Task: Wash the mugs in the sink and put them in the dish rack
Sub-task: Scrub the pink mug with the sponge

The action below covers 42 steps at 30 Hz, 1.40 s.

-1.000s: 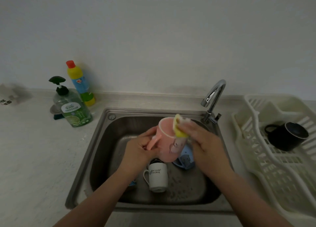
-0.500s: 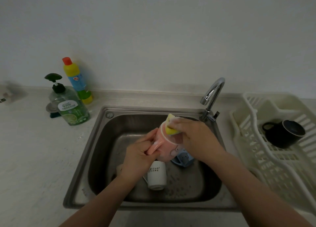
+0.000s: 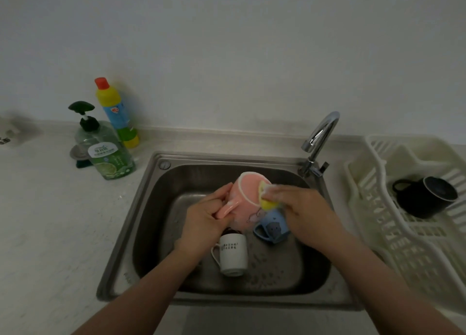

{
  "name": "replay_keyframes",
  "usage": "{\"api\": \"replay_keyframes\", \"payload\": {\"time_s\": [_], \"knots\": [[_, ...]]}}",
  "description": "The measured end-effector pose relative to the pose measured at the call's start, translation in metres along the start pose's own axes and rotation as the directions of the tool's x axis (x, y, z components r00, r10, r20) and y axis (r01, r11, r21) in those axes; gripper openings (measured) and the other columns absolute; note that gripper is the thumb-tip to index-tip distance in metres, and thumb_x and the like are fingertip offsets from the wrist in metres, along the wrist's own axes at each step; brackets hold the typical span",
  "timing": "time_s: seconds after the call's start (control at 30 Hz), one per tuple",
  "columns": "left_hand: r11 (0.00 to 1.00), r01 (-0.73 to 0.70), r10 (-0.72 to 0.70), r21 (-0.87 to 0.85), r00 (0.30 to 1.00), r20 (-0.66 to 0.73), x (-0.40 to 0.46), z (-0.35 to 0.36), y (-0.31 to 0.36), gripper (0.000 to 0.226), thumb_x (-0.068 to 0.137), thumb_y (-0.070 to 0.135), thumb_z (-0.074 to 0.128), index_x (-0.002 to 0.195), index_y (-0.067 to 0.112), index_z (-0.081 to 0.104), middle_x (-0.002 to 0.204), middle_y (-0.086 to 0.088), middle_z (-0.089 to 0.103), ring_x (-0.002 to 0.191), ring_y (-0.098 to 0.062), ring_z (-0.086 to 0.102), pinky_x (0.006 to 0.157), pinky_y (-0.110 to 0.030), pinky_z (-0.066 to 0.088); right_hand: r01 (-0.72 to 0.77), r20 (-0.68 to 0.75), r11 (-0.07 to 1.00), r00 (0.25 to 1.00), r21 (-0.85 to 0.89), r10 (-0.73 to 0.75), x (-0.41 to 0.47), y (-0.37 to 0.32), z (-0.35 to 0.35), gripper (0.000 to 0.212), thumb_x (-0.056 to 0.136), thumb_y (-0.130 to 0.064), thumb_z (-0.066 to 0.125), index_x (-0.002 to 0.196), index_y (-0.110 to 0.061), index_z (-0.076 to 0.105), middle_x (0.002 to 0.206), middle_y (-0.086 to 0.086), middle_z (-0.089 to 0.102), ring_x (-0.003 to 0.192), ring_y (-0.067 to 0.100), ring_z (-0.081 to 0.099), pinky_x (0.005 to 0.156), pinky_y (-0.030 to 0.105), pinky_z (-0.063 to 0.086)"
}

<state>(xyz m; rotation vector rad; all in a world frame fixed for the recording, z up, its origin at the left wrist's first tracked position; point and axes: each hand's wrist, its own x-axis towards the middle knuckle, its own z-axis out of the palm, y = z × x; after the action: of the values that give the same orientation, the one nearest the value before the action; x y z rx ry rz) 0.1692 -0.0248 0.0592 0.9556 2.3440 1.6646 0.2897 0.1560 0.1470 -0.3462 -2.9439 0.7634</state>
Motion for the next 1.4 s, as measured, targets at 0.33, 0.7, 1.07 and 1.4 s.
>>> {"api": "replay_keyframes", "payload": {"time_s": [0.33, 0.7, 1.07, 1.4], "knots": [[1.0, 0.018, -0.018, -0.012, 0.999, 0.044, -0.005, 0.003, -0.004, 0.019, 0.076, -0.002, 0.075, 0.093, 0.006, 0.077, 0.129, 0.016, 0.059, 0.111, 0.014, 0.056, 0.089, -0.007, 0.045, -0.045, 0.013, 0.999, 0.999, 0.027, 0.045, -0.005, -0.003, 0.003, 0.038, 0.093, -0.006, 0.05, 0.125, -0.019, 0.065, 0.136, -0.002, 0.057, 0.127, 0.013, 0.051, 0.112, 0.024, 0.033], [0.994, 0.031, -0.028, -0.104, 0.999, 0.033, -0.008, 0.003, 0.008, 0.025, 0.076, -0.002, 0.075, 0.094, 0.015, 0.077, 0.132, 0.01, 0.061, 0.116, 0.003, 0.059, 0.092, -0.015, 0.049, 0.039, -0.073, 0.999, 0.997, 0.025, -0.037, 0.006, -0.009, 0.001, 0.04, 0.092, -0.006, 0.051, 0.128, -0.018, 0.063, 0.139, 0.0, 0.055, 0.128, 0.018, 0.05, 0.112, 0.036, 0.037], [0.981, 0.034, -0.031, -0.192, 0.999, 0.022, -0.006, 0.003, 0.022, 0.028, 0.072, 0.009, 0.076, 0.075, 0.037, 0.074, 0.129, 0.003, 0.065, 0.114, -0.004, 0.063, 0.088, -0.023, 0.055, 0.051, -0.054, 0.999, 0.997, 0.003, -0.051, 0.008, -0.024, -0.002, 0.043, 0.09, -0.026, 0.042, 0.126, -0.02, 0.064, 0.136, 0.0, 0.058, 0.125, 0.017, 0.053, 0.108, 0.04, 0.042], [0.977, 0.102, -0.101, -0.188, 0.995, 0.013, -0.004, 0.0, 0.02, 0.026, 0.075, -0.01, 0.072, 0.092, 0.009, 0.077, 0.127, 0.011, 0.065, 0.106, -0.003, 0.066, 0.085, -0.022, 0.056, 0.087, -0.079, 0.995, 0.993, 0.048, -0.083, 0.007, -0.028, 0.002, 0.04, 0.089, -0.008, 0.049, 0.124, -0.016, 0.066, 0.132, 0.002, 0.061, 0.123, 0.017, 0.055, 0.108, 0.036, 0.042]]}}
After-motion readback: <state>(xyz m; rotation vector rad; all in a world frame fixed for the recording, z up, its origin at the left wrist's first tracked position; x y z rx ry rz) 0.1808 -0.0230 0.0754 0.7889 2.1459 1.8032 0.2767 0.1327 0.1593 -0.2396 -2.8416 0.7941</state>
